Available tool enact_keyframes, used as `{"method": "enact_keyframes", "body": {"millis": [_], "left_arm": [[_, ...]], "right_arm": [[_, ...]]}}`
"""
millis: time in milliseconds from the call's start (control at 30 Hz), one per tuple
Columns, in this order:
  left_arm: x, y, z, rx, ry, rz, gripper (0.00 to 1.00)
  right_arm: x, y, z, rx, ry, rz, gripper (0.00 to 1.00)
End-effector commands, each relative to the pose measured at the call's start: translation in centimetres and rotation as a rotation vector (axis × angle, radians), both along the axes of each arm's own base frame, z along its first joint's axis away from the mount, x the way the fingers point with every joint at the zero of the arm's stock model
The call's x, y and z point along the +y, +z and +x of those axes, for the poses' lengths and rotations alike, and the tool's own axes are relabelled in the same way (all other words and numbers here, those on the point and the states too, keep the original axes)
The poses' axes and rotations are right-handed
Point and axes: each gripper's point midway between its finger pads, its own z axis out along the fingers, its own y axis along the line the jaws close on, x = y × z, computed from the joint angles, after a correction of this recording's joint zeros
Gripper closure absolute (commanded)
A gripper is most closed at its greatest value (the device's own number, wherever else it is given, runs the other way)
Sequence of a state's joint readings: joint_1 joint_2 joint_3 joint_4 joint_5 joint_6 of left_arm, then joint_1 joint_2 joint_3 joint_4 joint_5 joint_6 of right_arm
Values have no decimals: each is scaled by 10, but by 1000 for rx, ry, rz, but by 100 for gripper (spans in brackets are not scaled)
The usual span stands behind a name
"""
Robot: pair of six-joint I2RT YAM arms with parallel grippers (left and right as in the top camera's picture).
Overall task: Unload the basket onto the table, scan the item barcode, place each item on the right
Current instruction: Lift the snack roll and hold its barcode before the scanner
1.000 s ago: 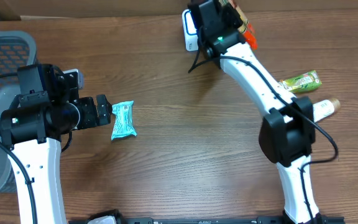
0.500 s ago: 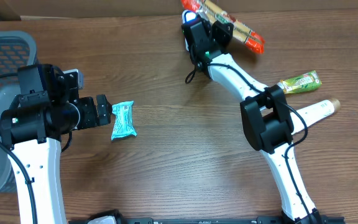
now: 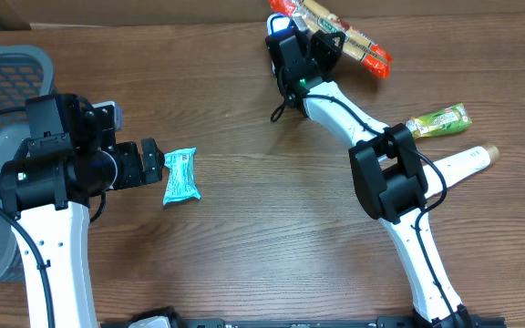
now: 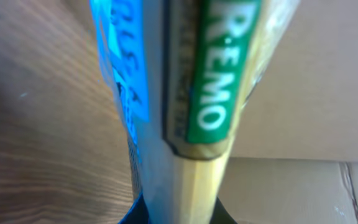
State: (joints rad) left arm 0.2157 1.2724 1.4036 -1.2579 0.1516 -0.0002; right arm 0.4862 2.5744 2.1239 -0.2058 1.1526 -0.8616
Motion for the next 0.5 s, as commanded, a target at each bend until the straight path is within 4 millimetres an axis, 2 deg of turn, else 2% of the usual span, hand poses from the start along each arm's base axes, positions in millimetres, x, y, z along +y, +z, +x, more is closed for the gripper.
{"method": "enact_keyframes", "body": {"millis": [0, 233, 467], "left_arm": [[-1, 7, 2, -21, -8, 11, 0], [-1, 7, 2, -21, -8, 11, 1], [-1, 7, 2, -21, -8, 11, 0]], "right_arm": [[1, 55, -6, -148, -70, 18, 96], [39, 55, -9, -119, 34, 9, 96], [38, 56, -8, -127, 35, 16, 96]]}}
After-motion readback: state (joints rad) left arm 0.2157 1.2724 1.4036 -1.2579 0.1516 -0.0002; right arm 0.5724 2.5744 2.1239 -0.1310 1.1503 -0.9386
